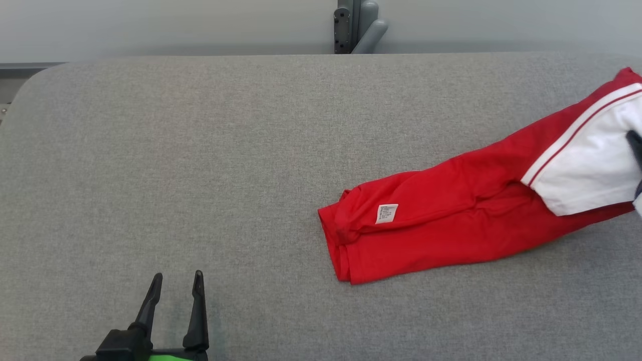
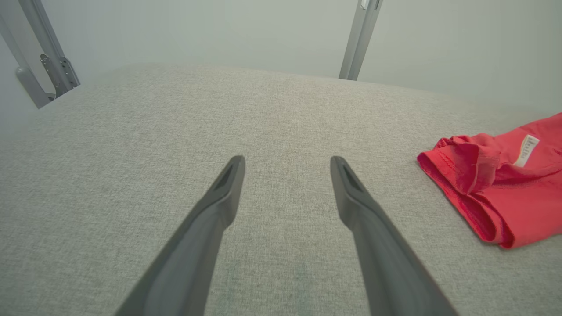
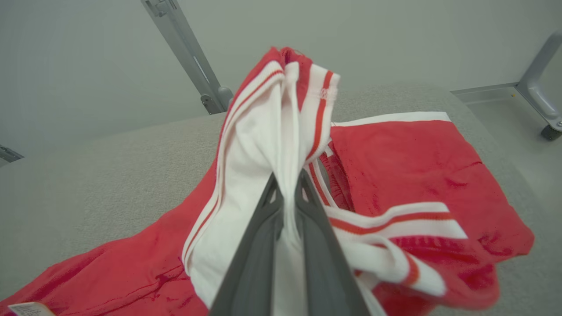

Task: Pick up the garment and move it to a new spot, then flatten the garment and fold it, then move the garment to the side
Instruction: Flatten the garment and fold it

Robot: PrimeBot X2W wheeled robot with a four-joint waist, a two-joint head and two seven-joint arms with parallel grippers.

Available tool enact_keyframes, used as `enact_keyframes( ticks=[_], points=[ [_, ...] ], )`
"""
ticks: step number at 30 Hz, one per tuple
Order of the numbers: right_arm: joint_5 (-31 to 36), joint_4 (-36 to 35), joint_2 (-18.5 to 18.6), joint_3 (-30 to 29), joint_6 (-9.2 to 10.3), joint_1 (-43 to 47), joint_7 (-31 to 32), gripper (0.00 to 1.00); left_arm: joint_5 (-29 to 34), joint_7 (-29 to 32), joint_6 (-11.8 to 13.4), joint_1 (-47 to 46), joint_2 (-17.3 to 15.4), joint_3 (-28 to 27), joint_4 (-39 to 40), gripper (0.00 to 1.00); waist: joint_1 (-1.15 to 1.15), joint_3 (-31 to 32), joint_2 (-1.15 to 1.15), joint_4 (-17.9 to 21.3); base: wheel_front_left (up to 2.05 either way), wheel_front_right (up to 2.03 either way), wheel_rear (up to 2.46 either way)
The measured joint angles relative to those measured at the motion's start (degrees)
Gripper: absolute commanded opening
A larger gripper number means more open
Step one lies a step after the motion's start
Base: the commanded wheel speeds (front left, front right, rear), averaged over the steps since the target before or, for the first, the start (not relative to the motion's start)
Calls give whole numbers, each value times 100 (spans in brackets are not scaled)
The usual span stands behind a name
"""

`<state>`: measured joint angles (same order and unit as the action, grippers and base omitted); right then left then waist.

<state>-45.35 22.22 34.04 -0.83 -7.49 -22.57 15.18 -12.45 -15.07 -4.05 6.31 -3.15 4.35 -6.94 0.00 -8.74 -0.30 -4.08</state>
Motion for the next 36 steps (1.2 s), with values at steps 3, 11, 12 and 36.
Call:
enact_keyframes(
  ticks=[3,11,12,36],
  points=[
    [133,-861,-126,154,1,275,349,0,0,-5,-9,52,12,-29,3,100,0,74,0,-29,0,0,0],
    [1237,-2041,-1849,1016,1,831,964,0,-171,-7,-5,61,23,48,-43,100,0,-21,0,-9,0,0,0],
    [1439,-2006,-2083,1187,1,832,965,0,-179,-5,-5,51,23,76,-58,100,0,-43,0,0,0,0,0],
    [1600,16,-3116,3041,1,-59,-549,100,-300,-5,104,-133,29,397,-313,100,0,-171,0,40,0,0,0]
  ],
)
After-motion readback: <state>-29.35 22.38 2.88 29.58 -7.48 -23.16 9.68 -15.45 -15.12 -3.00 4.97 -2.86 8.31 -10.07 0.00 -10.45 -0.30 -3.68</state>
